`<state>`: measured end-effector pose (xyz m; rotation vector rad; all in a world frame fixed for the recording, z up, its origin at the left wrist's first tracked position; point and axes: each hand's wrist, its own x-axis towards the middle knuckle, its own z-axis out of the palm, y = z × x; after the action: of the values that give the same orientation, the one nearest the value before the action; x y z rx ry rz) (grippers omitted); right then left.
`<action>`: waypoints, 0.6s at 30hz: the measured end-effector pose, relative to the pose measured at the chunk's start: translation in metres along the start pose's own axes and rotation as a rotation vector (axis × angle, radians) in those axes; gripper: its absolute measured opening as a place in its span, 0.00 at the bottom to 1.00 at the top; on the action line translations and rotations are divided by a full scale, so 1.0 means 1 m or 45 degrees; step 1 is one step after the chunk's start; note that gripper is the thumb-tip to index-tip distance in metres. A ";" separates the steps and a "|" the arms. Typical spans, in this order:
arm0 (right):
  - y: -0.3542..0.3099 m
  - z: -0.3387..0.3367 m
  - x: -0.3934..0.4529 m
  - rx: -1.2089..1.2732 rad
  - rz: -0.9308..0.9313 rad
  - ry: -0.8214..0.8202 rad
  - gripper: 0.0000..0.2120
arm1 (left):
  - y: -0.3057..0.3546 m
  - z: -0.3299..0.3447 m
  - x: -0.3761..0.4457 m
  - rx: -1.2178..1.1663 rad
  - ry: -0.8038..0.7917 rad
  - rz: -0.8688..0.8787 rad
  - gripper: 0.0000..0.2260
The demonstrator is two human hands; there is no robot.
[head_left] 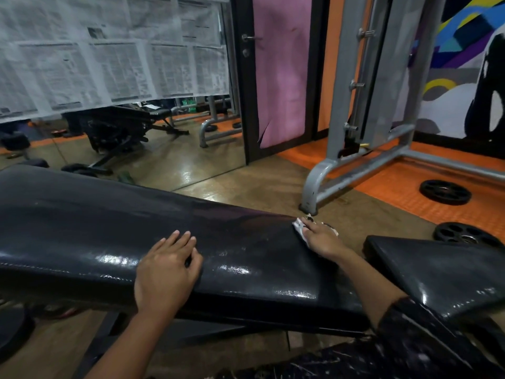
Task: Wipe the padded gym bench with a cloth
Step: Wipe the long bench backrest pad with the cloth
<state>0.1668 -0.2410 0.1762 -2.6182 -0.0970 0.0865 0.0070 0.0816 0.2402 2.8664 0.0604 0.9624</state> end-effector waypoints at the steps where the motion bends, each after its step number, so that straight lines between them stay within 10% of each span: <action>1: -0.012 -0.001 0.005 -0.045 0.004 -0.012 0.23 | 0.000 0.000 0.000 0.002 -0.002 -0.001 0.20; 9: -0.044 0.010 -0.104 -0.136 -0.501 -0.021 0.28 | -0.001 0.000 0.001 -0.012 -0.005 -0.003 0.21; 18: -0.050 0.015 -0.043 -0.119 -0.102 -0.037 0.24 | -0.001 0.002 -0.001 -0.045 0.018 0.005 0.21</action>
<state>0.1204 -0.1940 0.1905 -2.7028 -0.2208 0.0938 0.0080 0.0822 0.2378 2.8286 0.0384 0.9750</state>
